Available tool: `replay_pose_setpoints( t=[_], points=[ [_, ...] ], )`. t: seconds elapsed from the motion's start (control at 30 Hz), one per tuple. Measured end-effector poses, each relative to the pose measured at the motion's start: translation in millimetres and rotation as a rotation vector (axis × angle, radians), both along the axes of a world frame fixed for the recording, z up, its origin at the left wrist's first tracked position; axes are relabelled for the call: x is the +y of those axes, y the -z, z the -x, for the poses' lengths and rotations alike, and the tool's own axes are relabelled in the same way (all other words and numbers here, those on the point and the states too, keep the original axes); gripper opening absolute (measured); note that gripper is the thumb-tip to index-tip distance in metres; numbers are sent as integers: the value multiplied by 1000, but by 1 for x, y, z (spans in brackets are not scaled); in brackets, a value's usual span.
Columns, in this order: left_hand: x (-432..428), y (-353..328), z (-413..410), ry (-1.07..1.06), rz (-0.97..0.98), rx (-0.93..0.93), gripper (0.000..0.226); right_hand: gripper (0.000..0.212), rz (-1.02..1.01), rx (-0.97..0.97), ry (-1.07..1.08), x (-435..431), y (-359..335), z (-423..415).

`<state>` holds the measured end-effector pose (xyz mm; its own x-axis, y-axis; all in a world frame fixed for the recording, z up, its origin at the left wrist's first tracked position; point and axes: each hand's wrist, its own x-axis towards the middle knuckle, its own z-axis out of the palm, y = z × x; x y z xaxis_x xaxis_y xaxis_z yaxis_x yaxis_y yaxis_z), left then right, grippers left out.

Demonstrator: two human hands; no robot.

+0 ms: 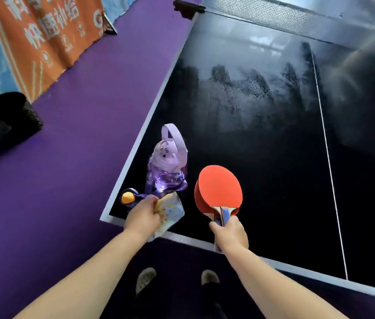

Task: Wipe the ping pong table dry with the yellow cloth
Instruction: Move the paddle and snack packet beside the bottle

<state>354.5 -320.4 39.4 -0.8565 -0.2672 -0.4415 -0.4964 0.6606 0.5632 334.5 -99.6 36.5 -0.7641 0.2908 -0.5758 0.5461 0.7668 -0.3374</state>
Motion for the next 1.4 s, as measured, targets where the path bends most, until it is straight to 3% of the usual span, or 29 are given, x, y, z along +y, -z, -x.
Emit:
replay_pose_setpoints(
  t=[0.13, 0.27, 0.4, 0.63, 0.93, 1.17, 1.4],
  points=[
    [-20, 10, 5, 223, 206, 69, 39, 34, 36, 5, 134, -39, 10, -5],
    [-32, 30, 1, 502, 362, 353, 71, 35, 14, -21, 181, -64, 16, -9],
    [-35, 42, -6, 811, 409, 373, 65, 35, -51, -12, 159, -74, 19, -7],
    [-39, 38, -4, 876, 361, 353, 55, 39, -126, -48, 61, -82, 20, 0],
    [-27, 31, -3, 817, 291, 419, 47, 38, -110, 70, 56, -72, 8, -17],
    [32, 12, 18, 894, 158, 581, 43, 34, -85, 130, 75, -21, -20, -35],
    [138, -18, 25, 1018, 121, 595, 34, 31, -78, 189, 216, 81, -48, -67]
  ],
)
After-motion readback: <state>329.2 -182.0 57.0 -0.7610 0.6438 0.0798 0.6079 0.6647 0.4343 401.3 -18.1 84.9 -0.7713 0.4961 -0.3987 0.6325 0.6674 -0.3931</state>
